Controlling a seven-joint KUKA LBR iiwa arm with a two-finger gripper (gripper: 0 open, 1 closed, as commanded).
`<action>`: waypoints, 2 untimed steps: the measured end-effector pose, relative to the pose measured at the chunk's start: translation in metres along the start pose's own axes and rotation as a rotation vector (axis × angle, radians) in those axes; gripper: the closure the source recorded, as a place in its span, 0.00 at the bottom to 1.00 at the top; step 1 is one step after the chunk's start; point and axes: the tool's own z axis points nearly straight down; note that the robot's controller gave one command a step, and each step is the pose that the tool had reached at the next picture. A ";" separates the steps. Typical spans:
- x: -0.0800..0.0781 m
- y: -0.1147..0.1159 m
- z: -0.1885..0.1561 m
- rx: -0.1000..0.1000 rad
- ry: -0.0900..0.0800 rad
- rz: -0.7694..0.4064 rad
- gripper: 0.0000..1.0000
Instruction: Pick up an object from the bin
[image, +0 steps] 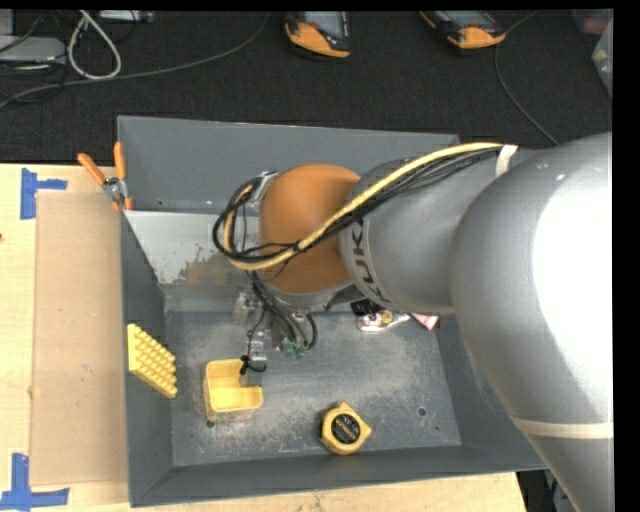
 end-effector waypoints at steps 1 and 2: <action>-0.013 0.002 -0.031 -0.004 0.004 0.032 0.00; -0.014 -0.003 -0.033 -0.002 -0.013 0.047 0.00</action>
Offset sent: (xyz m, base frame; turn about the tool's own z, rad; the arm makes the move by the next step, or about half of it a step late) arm -0.0354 0.0517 -0.0349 0.0030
